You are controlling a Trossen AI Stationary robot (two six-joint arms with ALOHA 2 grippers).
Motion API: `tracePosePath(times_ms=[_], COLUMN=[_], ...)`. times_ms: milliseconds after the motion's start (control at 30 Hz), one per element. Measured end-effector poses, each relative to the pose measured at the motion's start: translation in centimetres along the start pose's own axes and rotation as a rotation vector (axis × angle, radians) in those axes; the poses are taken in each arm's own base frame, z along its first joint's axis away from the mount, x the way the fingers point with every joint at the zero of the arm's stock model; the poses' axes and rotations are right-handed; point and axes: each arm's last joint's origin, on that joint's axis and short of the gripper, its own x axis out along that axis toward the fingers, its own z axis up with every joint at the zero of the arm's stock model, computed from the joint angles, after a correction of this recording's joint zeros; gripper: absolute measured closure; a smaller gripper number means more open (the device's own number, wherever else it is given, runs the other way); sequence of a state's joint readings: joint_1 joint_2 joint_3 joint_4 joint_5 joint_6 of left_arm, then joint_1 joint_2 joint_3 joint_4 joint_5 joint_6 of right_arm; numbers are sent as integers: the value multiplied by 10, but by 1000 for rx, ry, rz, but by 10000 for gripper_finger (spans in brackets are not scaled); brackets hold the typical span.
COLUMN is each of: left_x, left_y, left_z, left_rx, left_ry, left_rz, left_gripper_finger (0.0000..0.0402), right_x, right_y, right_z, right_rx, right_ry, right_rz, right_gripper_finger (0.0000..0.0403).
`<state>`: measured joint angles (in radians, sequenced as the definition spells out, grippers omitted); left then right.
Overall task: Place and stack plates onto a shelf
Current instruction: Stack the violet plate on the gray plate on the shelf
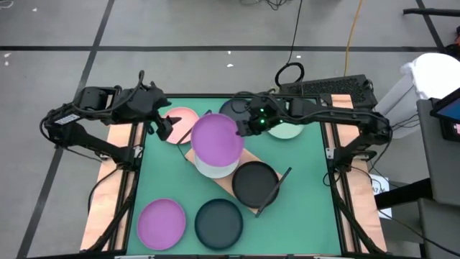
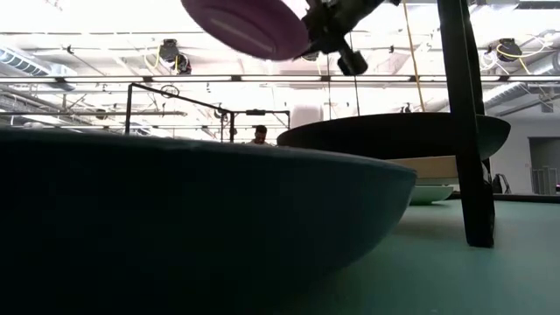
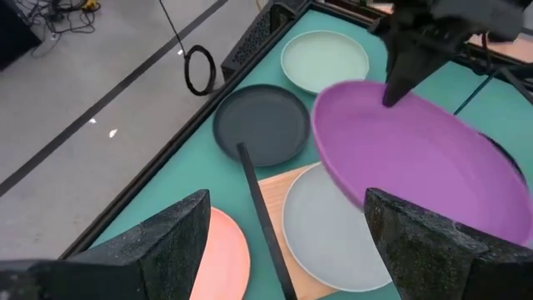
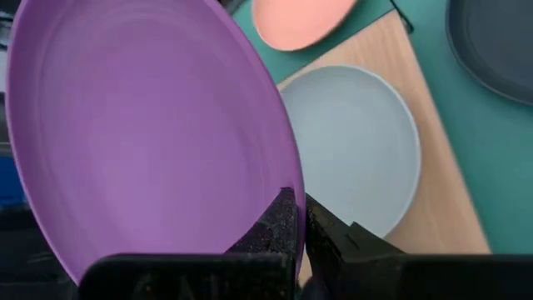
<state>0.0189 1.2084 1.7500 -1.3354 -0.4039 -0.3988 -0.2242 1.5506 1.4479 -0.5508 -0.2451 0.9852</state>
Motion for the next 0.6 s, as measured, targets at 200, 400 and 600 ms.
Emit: tracePosePath(times_ms=[200,400,600], left_x=[-1,-1,-1], left_y=[1,1,1], left_z=[0,0,0], left_rx=[2,-8,-4], left_ry=[-8,-8,-8], left_rz=[14,15,15], left_gripper_finger=[80,80,80], right_x=[19,34,50], right_y=[-10,-16,-24], right_z=[5,5,6], right_rx=[-52,-82,-89], right_ry=[74,102,129], right_rz=[-8,-35,-69], right_gripper_finger=[403,403,400])
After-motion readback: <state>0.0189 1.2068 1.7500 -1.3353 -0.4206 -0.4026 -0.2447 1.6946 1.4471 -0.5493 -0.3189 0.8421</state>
